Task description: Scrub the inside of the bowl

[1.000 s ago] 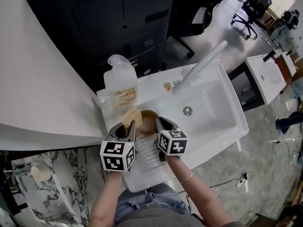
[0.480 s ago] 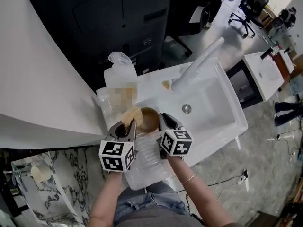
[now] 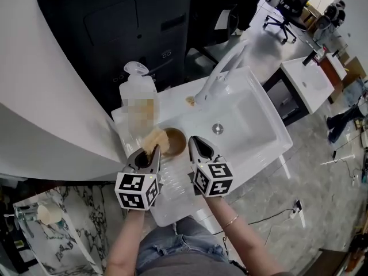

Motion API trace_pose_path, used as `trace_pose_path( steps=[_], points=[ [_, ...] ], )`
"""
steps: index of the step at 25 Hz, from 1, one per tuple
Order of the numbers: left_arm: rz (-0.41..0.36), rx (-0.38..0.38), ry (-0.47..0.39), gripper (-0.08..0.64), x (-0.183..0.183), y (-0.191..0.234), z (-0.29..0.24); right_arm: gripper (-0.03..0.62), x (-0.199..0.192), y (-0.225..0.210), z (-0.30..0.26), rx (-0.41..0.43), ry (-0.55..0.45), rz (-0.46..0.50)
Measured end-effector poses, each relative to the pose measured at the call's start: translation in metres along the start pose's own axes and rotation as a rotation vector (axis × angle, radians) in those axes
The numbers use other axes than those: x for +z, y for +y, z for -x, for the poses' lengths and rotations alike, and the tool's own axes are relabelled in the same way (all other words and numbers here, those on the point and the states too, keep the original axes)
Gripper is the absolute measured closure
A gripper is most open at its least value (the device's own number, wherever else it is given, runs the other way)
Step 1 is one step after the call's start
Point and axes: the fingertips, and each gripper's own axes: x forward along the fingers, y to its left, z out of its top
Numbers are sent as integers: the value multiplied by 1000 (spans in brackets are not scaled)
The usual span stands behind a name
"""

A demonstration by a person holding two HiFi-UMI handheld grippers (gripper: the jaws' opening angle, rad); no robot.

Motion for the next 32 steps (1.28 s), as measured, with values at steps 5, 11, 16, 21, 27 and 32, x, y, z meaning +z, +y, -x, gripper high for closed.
trace_pose_path(
  steps=[5, 11, 16, 21, 27, 32],
  points=[
    [0, -18, -42, 518, 5, -6, 17, 560, 5, 8, 25, -3, -38, 9],
    [-21, -32, -66, 518, 2, -15, 38, 572, 6, 26, 57, 20, -76, 25],
    [-55, -41, -82, 518, 2, -25, 58, 580, 5, 34, 82, 14, -101, 41],
    [-87, -53, -99, 518, 0, -33, 79, 581, 5, 43, 103, 5, -133, 45],
    [-111, -63, -117, 518, -2, -39, 99, 583, 1, 51, 120, 1, -153, 45],
    [-137, -60, -135, 518, 0, -41, 111, 583, 6, 58, 130, 11, -180, 53]
  ],
)
